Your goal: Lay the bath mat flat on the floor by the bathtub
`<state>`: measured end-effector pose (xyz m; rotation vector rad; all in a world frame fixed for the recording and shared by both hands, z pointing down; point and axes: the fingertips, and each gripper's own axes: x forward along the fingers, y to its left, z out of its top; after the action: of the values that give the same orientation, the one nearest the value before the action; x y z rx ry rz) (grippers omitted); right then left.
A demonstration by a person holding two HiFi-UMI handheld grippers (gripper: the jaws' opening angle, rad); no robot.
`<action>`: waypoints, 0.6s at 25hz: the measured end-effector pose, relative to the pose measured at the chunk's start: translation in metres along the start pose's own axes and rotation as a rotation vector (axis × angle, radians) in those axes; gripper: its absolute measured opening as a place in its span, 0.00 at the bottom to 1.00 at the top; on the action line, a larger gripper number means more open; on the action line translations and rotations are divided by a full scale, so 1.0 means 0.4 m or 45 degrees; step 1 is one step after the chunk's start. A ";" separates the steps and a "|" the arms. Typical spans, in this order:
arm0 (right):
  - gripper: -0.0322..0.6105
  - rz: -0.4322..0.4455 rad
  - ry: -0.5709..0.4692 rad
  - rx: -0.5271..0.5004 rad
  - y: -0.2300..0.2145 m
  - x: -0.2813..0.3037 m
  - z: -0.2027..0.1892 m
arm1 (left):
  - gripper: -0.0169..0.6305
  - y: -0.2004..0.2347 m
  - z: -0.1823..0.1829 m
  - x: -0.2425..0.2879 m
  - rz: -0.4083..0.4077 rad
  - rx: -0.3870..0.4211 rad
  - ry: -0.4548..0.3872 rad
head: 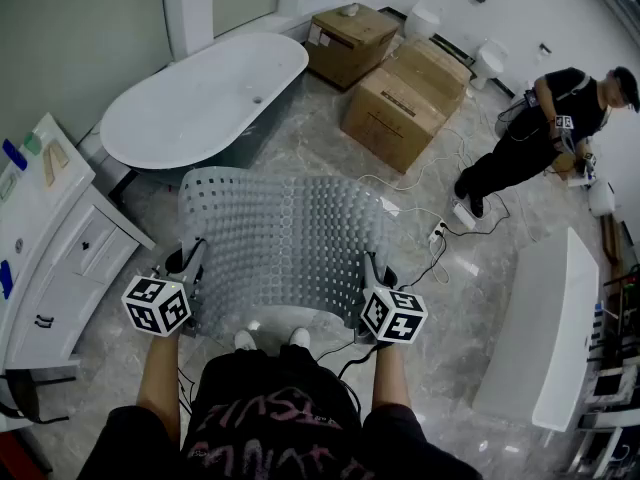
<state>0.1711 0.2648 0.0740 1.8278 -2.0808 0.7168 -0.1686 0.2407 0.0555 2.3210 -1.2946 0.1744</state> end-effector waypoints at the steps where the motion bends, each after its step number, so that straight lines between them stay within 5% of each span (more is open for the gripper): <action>1: 0.11 0.000 0.003 -0.001 0.005 0.000 -0.003 | 0.05 0.003 -0.001 -0.004 0.000 0.001 0.000; 15: 0.12 0.020 0.017 -0.002 0.036 -0.002 -0.018 | 0.05 0.014 -0.012 -0.022 -0.010 -0.006 0.007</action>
<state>0.1564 0.2704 0.0772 1.8033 -2.0887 0.7295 -0.1775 0.2470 0.0586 2.3196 -1.2811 0.1750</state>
